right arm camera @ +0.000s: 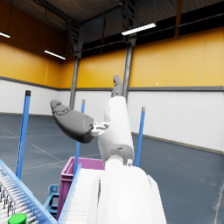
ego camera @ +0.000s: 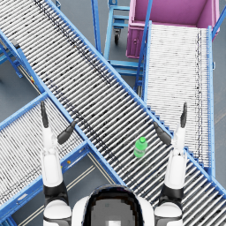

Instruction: Pick up the oil and place it on the left assembly line, put the cola on the right, and keep Sprite still

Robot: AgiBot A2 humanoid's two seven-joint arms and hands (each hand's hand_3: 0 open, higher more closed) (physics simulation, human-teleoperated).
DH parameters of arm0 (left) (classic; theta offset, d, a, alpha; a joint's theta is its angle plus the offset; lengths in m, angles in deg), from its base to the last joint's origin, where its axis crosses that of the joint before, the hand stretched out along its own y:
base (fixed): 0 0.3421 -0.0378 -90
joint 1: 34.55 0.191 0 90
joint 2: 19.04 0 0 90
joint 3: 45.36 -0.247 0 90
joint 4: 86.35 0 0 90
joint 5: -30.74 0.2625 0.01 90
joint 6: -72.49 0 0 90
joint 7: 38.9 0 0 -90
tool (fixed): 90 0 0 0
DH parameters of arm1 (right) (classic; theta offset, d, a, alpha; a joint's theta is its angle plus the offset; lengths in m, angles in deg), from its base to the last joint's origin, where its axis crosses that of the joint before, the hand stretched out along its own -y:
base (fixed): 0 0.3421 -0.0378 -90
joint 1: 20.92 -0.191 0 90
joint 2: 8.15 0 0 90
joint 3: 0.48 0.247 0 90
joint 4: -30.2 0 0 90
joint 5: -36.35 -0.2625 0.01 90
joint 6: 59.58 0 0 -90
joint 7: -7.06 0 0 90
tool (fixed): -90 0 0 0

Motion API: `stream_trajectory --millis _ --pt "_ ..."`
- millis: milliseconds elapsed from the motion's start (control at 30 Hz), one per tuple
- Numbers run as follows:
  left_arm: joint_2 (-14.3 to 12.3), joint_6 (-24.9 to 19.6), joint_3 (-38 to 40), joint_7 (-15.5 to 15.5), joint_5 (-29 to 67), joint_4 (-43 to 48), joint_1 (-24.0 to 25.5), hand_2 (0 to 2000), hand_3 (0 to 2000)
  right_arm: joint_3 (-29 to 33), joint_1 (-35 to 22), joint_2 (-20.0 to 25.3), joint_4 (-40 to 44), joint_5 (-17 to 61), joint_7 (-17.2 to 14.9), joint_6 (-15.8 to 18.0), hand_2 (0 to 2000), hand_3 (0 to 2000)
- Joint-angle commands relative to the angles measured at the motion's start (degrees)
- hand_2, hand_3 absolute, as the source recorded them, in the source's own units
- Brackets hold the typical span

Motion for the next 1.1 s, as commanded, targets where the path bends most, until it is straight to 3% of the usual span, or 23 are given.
stream_trajectory --millis 33,1100 --pt "0.0 0.0 0.2 0.0 0.0 0.0 -0.3 0 0 0.3 -0.2 0.0 0.0 0.0 0.0 0.0 0 0" --pt "-0.3 0.0 0.6 0.0 0.0 0.5 -0.2 0 0 0.7 0.0 0.7 0.1 0.0 0.0 0.0 0 0"
